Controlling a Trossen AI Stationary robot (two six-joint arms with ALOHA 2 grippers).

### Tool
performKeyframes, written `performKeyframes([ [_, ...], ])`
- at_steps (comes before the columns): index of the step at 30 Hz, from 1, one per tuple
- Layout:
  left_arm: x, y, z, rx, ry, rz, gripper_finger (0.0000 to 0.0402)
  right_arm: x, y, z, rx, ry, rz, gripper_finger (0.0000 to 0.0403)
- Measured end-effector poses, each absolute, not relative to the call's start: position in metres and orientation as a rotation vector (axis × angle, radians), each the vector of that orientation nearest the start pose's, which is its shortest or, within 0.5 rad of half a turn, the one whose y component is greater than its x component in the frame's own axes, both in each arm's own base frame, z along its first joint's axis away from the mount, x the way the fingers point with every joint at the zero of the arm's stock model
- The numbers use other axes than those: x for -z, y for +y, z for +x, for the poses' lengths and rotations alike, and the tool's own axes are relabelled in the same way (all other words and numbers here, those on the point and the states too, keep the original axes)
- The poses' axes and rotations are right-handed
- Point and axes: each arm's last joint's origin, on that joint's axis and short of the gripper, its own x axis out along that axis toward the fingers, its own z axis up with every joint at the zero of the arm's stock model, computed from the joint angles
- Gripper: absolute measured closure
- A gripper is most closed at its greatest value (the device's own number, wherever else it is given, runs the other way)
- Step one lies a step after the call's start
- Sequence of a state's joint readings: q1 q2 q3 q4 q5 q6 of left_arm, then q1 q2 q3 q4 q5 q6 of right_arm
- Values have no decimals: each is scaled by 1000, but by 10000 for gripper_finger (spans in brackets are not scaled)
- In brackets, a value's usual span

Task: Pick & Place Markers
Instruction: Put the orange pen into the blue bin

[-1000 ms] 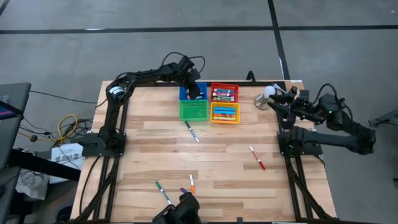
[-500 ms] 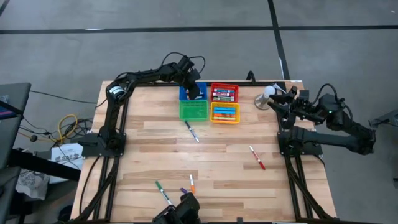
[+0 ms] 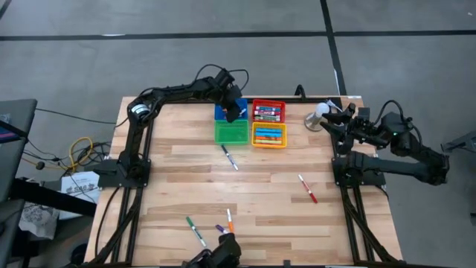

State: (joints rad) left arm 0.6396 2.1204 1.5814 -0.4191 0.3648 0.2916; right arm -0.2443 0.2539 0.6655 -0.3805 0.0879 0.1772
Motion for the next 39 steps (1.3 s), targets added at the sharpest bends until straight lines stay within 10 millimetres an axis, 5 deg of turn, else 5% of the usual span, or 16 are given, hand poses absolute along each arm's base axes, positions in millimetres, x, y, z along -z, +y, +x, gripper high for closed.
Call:
performKeyframes([
  [5,-192,261,367,-140,836,-172,278,-326,-17,59,328,-61,173,233],
  [12,-255,251,352,-230,727,-118,250,-326,-17,59,325,-61,173,233],
  [15,-268,247,353,-231,673,-88,250,-327,-17,59,321,-70,171,233],
  [27,-191,248,381,-190,821,-205,259,-328,-17,59,315,-83,188,233],
  [39,-189,248,383,-182,813,-195,262,-328,-17,59,316,-81,186,233],
])
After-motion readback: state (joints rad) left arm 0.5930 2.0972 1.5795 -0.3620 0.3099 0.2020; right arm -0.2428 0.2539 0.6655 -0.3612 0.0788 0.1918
